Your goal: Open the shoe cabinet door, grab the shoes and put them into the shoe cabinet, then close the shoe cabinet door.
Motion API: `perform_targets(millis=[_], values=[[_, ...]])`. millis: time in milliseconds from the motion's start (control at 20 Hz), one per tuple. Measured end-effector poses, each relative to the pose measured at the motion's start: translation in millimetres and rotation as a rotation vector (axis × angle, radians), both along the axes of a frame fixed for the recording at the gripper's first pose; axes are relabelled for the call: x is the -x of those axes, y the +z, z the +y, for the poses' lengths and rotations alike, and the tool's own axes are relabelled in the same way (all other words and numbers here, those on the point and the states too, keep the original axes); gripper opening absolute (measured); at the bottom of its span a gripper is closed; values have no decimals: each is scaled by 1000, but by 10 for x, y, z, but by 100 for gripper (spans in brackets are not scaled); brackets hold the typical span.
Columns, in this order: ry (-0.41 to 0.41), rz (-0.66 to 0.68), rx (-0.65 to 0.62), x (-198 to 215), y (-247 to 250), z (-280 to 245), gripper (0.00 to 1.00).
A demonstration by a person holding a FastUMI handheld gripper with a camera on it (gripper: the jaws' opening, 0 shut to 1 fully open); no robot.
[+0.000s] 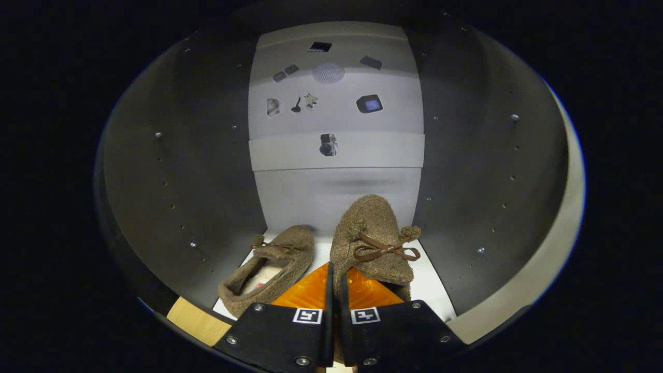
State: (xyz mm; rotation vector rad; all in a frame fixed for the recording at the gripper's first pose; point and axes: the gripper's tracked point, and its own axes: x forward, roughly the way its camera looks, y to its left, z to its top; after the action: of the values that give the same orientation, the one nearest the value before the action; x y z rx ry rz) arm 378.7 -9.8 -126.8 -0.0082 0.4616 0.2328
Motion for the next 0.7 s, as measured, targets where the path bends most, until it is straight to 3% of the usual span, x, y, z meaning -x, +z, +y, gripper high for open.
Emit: perform_targets(millis=[300,450,700], values=[[-55,109,28,-364,-375,29,6],[-53,178,-16,-365,-522,115,15],[-71,137,-12,-290,-405,121,20]])
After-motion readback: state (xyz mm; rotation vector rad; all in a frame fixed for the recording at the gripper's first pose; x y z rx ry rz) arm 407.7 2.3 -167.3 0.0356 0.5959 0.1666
